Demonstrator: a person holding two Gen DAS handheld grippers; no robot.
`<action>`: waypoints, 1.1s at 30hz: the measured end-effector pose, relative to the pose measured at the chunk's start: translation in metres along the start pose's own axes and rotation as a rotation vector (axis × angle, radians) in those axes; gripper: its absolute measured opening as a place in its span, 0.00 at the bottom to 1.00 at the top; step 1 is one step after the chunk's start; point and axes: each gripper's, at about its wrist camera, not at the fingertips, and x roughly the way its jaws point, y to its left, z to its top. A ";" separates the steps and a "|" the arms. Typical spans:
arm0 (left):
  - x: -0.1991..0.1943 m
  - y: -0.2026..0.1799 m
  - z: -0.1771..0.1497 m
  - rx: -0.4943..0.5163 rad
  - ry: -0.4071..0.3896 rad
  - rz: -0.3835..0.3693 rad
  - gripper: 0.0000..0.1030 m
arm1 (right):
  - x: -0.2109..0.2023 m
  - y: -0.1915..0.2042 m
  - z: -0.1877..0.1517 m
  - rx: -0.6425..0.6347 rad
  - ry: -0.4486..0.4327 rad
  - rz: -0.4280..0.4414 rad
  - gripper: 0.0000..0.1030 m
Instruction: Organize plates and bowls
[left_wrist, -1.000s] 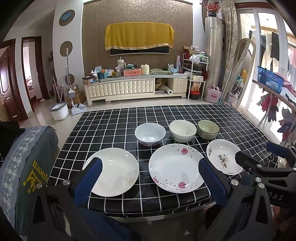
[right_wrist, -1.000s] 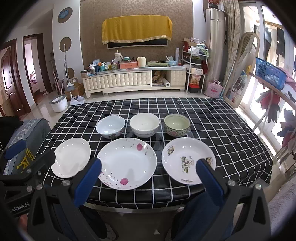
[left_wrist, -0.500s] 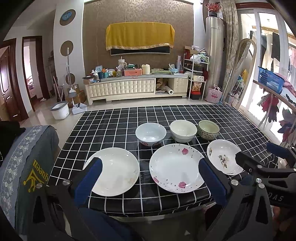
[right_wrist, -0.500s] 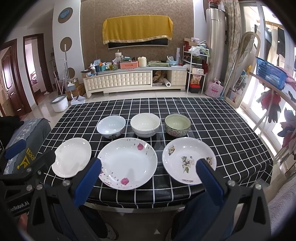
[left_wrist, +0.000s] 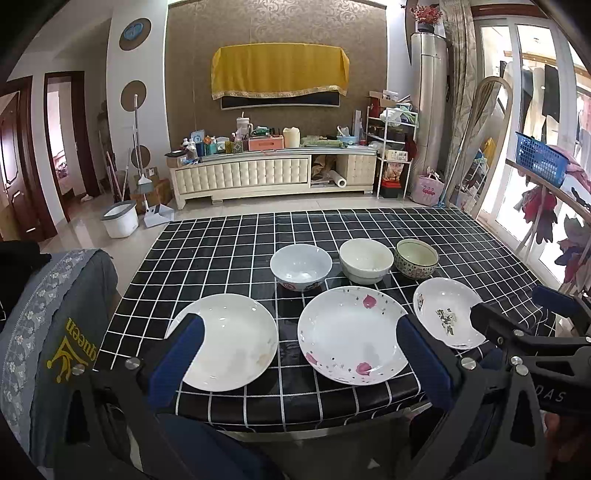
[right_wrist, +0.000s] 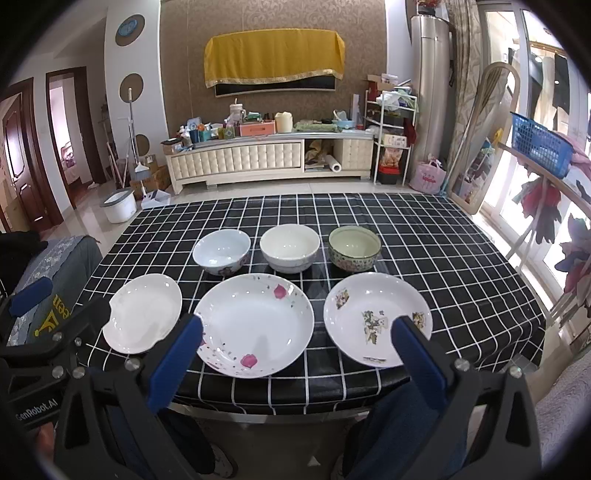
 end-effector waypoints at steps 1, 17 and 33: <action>0.000 0.000 0.000 0.001 0.000 0.001 1.00 | 0.000 0.000 0.000 0.000 0.001 0.000 1.00; 0.001 0.009 0.008 -0.017 -0.012 0.005 1.00 | 0.002 0.010 0.012 -0.025 -0.023 0.021 1.00; 0.050 0.084 0.040 -0.089 0.065 0.112 1.00 | 0.061 0.066 0.060 -0.172 -0.088 0.116 1.00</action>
